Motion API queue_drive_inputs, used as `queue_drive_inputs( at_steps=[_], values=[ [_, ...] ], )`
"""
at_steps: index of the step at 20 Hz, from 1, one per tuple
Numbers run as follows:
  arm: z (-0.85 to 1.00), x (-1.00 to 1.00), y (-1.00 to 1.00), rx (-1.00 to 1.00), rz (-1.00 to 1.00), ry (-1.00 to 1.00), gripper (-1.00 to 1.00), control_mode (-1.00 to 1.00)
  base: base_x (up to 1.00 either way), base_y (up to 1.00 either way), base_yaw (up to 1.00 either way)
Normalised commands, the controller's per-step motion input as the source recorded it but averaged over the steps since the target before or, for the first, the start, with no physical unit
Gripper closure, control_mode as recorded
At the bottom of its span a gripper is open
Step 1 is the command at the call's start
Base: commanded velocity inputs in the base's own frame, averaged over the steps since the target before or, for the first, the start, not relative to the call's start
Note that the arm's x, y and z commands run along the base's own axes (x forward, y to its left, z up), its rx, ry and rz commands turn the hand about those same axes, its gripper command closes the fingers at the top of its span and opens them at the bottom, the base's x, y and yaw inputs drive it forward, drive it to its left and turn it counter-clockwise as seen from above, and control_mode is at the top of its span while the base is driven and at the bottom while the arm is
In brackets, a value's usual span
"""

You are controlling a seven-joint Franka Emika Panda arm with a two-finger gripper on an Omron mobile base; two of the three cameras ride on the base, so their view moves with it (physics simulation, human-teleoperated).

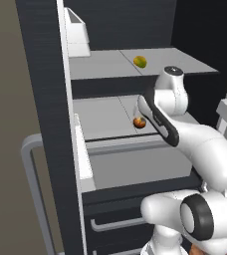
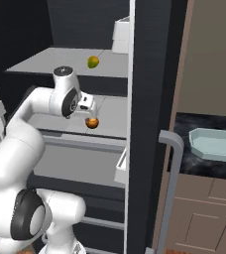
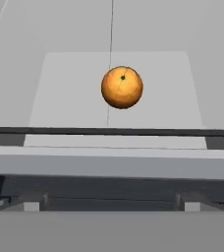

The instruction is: Pick the mango and orange from the fridge and place them inside the tupperware on the counter.

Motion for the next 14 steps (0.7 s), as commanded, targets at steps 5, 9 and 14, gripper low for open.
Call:
queue_drive_inputs(
  at_steps=[5,9,14],
  values=[
    [-0.25,0.35,-0.16,0.00,-0.01,-0.22,-1.00,-1.00,0.00,0.00,0.00],
    [-0.15,0.32,-0.11,0.01,-0.04,-0.04,-1.00,-1.00,0.00,0.00,0.00],
    [-0.01,0.38,-0.05,0.04,-0.02,0.00,-1.00,-1.00,0.00,0.00,0.00]
  ],
)
